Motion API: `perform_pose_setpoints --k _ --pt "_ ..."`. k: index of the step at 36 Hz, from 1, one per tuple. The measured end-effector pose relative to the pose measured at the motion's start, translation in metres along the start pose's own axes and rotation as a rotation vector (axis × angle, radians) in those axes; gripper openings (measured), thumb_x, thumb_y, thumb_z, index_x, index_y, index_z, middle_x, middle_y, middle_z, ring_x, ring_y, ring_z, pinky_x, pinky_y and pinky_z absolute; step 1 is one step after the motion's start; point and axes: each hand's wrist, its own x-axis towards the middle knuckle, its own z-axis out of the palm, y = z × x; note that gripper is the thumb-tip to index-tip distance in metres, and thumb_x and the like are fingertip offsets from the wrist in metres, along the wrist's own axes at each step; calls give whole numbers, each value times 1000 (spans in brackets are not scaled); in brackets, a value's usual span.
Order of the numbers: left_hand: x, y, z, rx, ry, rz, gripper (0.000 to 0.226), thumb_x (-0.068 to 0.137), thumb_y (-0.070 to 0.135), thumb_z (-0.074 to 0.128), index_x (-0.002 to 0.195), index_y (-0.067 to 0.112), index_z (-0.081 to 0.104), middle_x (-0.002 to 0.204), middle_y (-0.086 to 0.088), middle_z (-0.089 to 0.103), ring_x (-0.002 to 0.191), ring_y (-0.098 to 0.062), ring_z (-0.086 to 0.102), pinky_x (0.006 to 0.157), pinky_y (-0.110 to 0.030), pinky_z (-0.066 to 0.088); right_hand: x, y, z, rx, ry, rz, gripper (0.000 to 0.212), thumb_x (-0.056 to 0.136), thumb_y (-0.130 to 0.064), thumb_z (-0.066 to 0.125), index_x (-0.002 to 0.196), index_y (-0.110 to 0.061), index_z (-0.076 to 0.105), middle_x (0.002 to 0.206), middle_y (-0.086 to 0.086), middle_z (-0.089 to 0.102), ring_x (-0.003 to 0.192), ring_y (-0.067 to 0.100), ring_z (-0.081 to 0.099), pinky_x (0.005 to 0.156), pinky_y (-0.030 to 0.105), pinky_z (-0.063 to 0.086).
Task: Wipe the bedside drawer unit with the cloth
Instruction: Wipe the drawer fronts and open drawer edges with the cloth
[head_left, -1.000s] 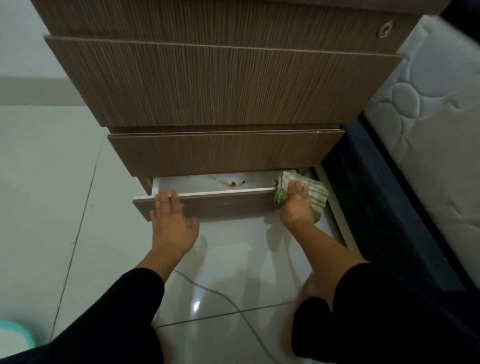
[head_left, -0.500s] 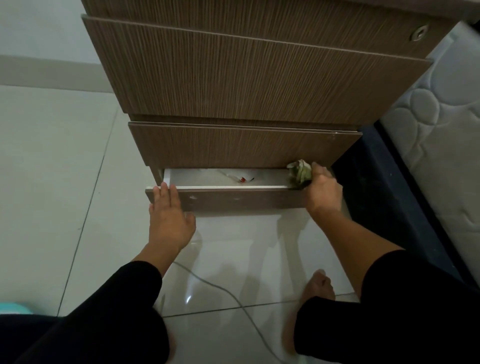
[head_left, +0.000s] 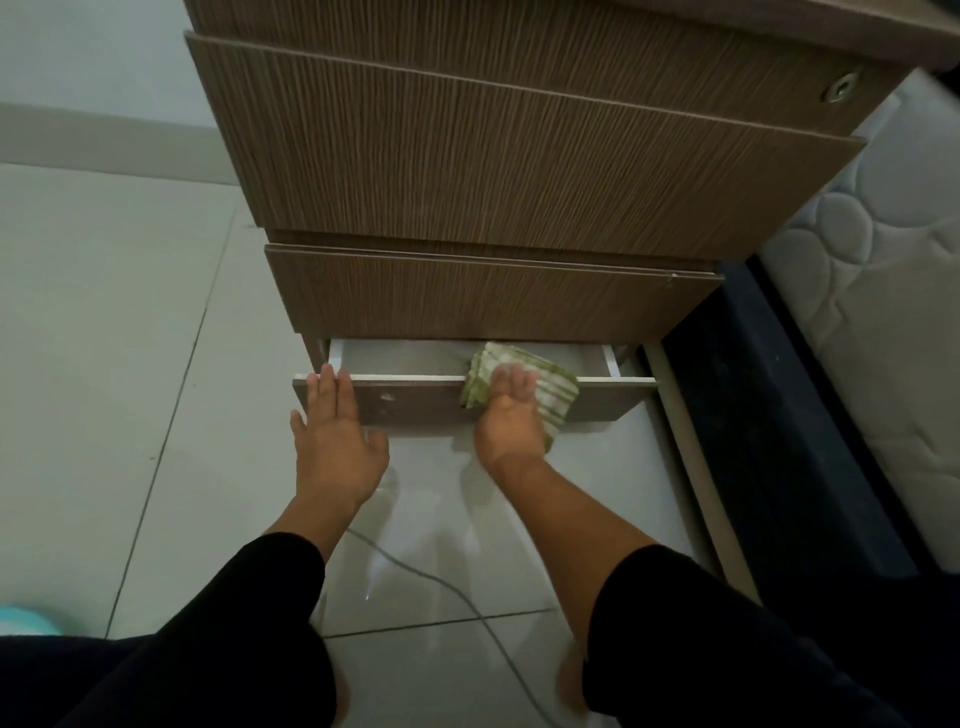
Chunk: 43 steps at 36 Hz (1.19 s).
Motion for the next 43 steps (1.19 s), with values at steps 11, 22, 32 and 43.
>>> perform_pose_setpoints --k 11,22,32,43 --pt "11 -28 -26 -953 85 -508 48 91 51 26 114 25 60 125 -2 59 118 -21 50 106 -41 35 -17 -98 21 73 -193 -250 69 91 4 31 151 -14 2 160 2 -8 147 18 -13 118 27 -4" --pt "11 -32 -39 -1410 30 -631 62 92 57 24 117 14 60 112 -6 64 103 -16 57 100 -31 38 -27 -124 18 209 -291 -406 69 85 11 39 145 -22 32 158 -3 19 146 15 12 117 25 9" --pt "14 -28 -36 -1433 29 -705 67 89 59 28 124 8 54 120 -8 63 106 -20 59 101 -38 41 -51 -96 33 451 -102 -62 30 90 -11 46 118 -10 56 112 19 65 103 37 62 91 42 52" --pt "16 -22 -32 -1545 35 -754 61 95 46 32 139 6 39 137 -12 50 125 -22 48 109 -41 32 -10 -82 27 757 -220 416 36 93 -7 38 123 -8 56 123 18 60 113 35 56 102 41 45"
